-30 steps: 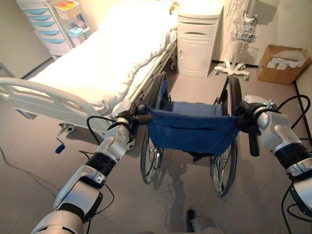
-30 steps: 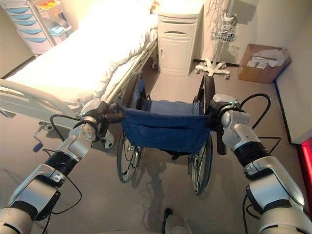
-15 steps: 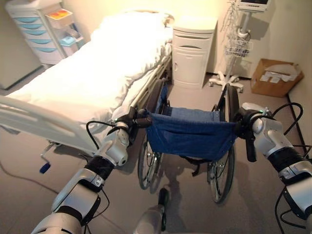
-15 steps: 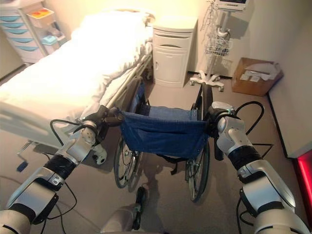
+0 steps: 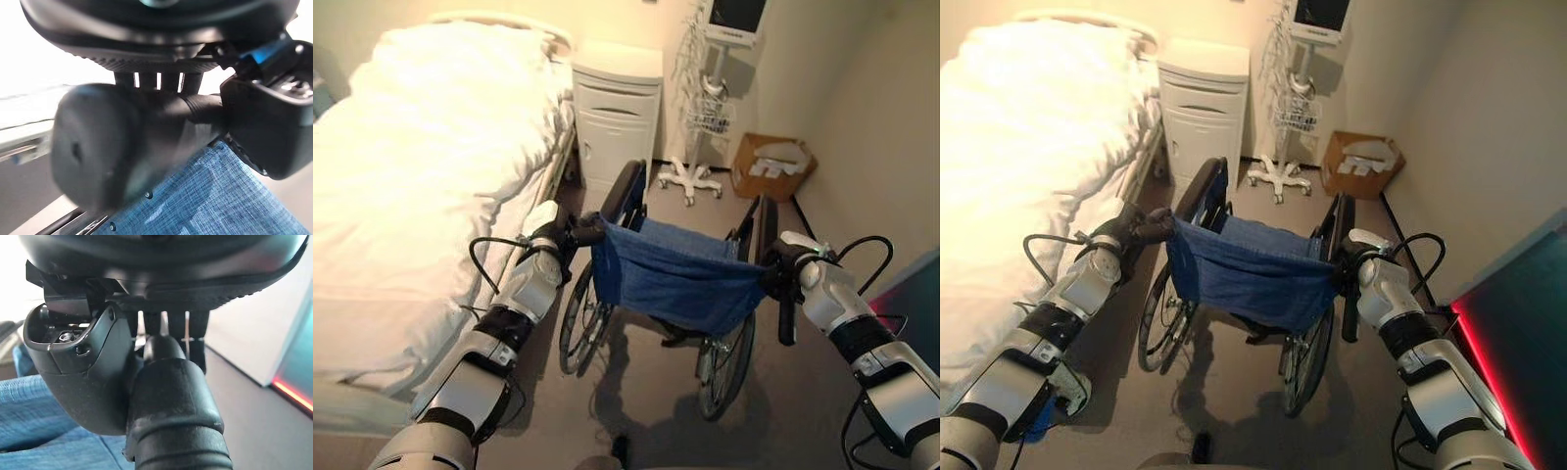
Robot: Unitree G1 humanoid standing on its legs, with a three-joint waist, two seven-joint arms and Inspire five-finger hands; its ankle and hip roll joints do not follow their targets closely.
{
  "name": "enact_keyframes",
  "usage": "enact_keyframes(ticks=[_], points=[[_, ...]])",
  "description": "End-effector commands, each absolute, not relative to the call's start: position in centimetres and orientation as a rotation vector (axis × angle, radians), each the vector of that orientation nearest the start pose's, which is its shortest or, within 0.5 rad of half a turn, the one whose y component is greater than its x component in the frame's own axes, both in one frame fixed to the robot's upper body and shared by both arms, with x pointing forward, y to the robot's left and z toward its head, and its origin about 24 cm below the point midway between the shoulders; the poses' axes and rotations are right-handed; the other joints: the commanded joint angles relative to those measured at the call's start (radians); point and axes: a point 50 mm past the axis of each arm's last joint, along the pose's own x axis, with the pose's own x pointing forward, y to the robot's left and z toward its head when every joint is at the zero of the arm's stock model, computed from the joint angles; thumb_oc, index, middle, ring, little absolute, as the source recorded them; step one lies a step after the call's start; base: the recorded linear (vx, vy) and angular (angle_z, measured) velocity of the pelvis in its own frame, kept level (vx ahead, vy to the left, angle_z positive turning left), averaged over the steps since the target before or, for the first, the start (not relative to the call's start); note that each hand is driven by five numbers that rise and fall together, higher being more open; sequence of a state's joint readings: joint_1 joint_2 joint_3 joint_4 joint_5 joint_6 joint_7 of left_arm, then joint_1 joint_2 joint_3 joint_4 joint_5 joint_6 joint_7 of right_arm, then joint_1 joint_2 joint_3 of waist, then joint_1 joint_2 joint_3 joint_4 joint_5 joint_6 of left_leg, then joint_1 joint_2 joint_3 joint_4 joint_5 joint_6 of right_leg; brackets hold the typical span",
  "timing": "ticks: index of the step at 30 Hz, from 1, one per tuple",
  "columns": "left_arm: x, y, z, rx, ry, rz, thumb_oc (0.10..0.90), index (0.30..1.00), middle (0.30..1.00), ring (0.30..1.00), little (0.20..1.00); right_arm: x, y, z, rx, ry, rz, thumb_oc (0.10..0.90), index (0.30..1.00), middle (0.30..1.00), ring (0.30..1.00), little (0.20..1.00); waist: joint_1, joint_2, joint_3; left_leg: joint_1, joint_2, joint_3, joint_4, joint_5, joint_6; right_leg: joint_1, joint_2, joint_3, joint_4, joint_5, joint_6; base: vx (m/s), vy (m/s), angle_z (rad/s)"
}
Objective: Push the wheelchair next to the bed
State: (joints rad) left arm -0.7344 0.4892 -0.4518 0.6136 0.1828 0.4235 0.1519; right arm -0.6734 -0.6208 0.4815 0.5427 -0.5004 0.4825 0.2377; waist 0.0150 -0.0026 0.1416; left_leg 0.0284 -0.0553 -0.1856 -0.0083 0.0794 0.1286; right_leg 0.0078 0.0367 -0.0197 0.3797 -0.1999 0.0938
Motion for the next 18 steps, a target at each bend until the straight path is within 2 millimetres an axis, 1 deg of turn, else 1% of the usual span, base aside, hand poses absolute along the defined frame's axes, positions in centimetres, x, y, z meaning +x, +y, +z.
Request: enact_keyframes(ticks=[1,2,3,4,6,8,9,10,11,12,13,14,15,16,17,18], points=[[34.0,18.7,3.6,0.832,0.376,-0.097,0.400,0.300,0.300,0.300,0.300,36.0,-22.5,10.1,-1.484,0.292,0.185,0.400,0.300,0.300,0.300,0.300,0.005,-0.044,0.067,0.041,-0.042,0.095,0.027,-0.062,-0.075,-0.127,-0.112,-0.004,-0.204,0.422,0.061,0.47,-0.082,-0.12],[34.0,18.7,3.7,0.836,0.368,-0.101,0.400,0.300,0.300,0.300,0.300,36.0,-22.7,10.4,-1.482,0.294,0.181,0.400,0.300,0.300,0.300,0.300,-0.005,-0.054,0.074,0.059,-0.055,0.081,0.032,-0.079,-0.073,-0.173,-0.121,0.005,-0.241,0.459,0.068,0.51,-0.086,0.28],[34.1,18.4,3.8,0.835,0.358,-0.110,0.400,0.300,0.300,0.300,0.300,36.0,-22.9,10.9,-1.489,0.291,0.172,0.400,0.300,0.300,0.300,0.300,-0.028,-0.050,0.086,0.096,-0.054,0.052,0.048,-0.111,-0.075,-0.217,-0.120,0.003,-0.319,0.466,0.074,0.50,-0.084,0.40],[34.1,18.3,3.8,0.832,0.355,-0.109,0.400,0.300,0.300,0.300,0.300,36.0,-23.0,11.1,-1.492,0.287,0.170,0.400,0.300,0.300,0.300,0.300,-0.033,-0.045,0.090,0.106,-0.049,0.045,0.050,-0.117,-0.077,-0.220,-0.116,0.002,-0.334,0.460,0.073,0.54,-0.081,0.53],[34.2,17.8,3.8,0.824,0.356,-0.118,0.400,0.300,0.300,0.300,0.300,36.3,-23.1,12.3,-1.504,0.285,0.164,0.400,0.300,0.300,0.300,0.300,-0.050,-0.040,0.097,0.132,-0.045,0.018,0.067,-0.138,-0.079,-0.227,-0.102,0.015,-0.396,0.448,0.070,0.48,-0.096,0.57],[34.2,17.7,3.7,0.819,0.364,-0.117,0.400,0.300,0.300,0.300,0.300,36.5,-22.9,13.1,-1.523,0.270,0.166,0.400,0.300,0.300,0.300,0.300,-0.056,-0.044,0.099,0.144,-0.044,0.009,0.078,-0.154,-0.078,-0.224,-0.094,0.023,-0.384,0.447,0.066,0.44,-0.152,0.73],[34.1,17.7,3.4,0.820,0.379,-0.125,0.400,0.300,0.300,0.300,0.300,36.7,-22.7,13.9,-1.540,0.260,0.162,0.400,0.300,0.300,0.300,0.300,-0.059,-0.055,0.096,0.153,-0.044,0.007,0.089,-0.179,-0.073,-0.216,-0.089,0.031,-0.325,0.447,0.063,0.46,-0.226,0.63],[34.0,17.8,3.2,0.815,0.392,-0.124,0.400,0.300,0.300,0.300,0.300,36.8,-22.6,14.1,-1.541,0.256,0.164,0.400,0.300,0.300,0.300,0.300,-0.053,-0.062,0.091,0.151,-0.042,0.018,0.097,-0.187,-0.072,-0.193,-0.096,0.024,-0.306,0.435,0.061,0.53,-0.308,0.48],[33.7,17.9,2.8,0.806,0.414,-0.120,0.400,0.300,0.300,0.300,0.300,37.0,-22.4,14.2,-1.538,0.255,0.167,0.400,0.300,0.300,0.300,0.300,-0.044,-0.069,0.084,0.144,-0.035,0.019,0.121,-0.193,-0.082,-0.169,-0.105,0.023,-0.277,0.423,0.056,0.37,-0.245,0.39],[33.6,18.0,2.6,0.808,0.423,-0.123,0.400,0.300,0.300,0.300,0.300,37.0,-22.3,14.3,-1.541,0.251,0.170,0.400,0.300,0.300,0.300,0.300,-0.041,-0.068,0.080,0.142,-0.022,0.019,0.136,-0.183,-0.089,-0.159,-0.103,0.023,-0.262,0.409,0.049,0.45,-0.284,0.66],[33.2,18.5,2.2,0.820,0.446,-0.131,0.400,0.300,0.300,0.300,0.300,37.1,-22.3,14.6,-1.567,0.228,0.180,0.400,0.300,0.300,0.300,0.300,-0.038,-0.064,0.071,0.151,0.032,0.032,0.161,-0.137,-0.116,-0.131,-0.105,-0.003,-0.248,0.367,0.031,0.49,-0.263,0.91],[32.9,18.5,1.7,0.811,0.465,-0.133,0.400,0.300,0.300,0.300,0.300,37.1,-22.3,14.6,-1.593,0.210,0.183,0.400,0.300,0.300,0.300,0.300,-0.040,-0.063,0.065,0.163,0.072,0.049,0.174,-0.106,-0.133,-0.107,-0.109,-0.034,-0.257,0.349,0.024,0.49,-0.254,0.98],[32.8,18.5,1.6,0.807,0.470,-0.133,0.400,0.300,0.300,0.300,0.300,37.1,-22.4,14.7,-1.601,0.203,0.179,0.400,0.300,0.300,0.300,0.300,-0.042,-0.062,0.062,0.167,0.086,0.053,0.180,-0.096,-0.138,-0.100,-0.109,-0.043,-0.260,0.342,0.020,0.40,-0.200,0.90],[32.8,18.4,1.4,0.802,0.470,-0.134,0.400,0.300,0.300,0.300,0.300,37.2,-22.5,14.9,-1.614,0.189,0.178,0.400,0.300,0.300,0.300,0.300,-0.044,-0.061,0.054,0.176,0.111,0.059,0.194,-0.067,-0.151,-0.090,-0.107,-0.064,-0.263,0.328,0.012,0.32,-0.164,0.58],[32.7,18.2,1.2,0.797,0.473,-0.133,0.400,0.300,0.300,0.300,0.300,37.3,-22.5,14.9,-1.622,0.176,0.174,0.400,0.300,0.300,0.300,0.300,-0.050,-0.059,0.043,0.188,0.142,0.069,0.226,-0.022,-0.168,-0.089,-0.103,-0.088,-0.259,0.309,-0.001,0.31,-0.149,0.38],[32.7,18.2,1.1,0.795,0.479,-0.132,0.400,0.300,0.300,0.300,0.300,37.3,-22.5,14.9,-1.625,0.171,0.175,0.400,0.300,0.300,0.300,0.300,-0.053,-0.059,0.038,0.193,0.160,0.076,0.245,0.006,-0.177,-0.090,-0.101,-0.099,-0.255,0.301,-0.008,0.27,-0.120,0.09]])
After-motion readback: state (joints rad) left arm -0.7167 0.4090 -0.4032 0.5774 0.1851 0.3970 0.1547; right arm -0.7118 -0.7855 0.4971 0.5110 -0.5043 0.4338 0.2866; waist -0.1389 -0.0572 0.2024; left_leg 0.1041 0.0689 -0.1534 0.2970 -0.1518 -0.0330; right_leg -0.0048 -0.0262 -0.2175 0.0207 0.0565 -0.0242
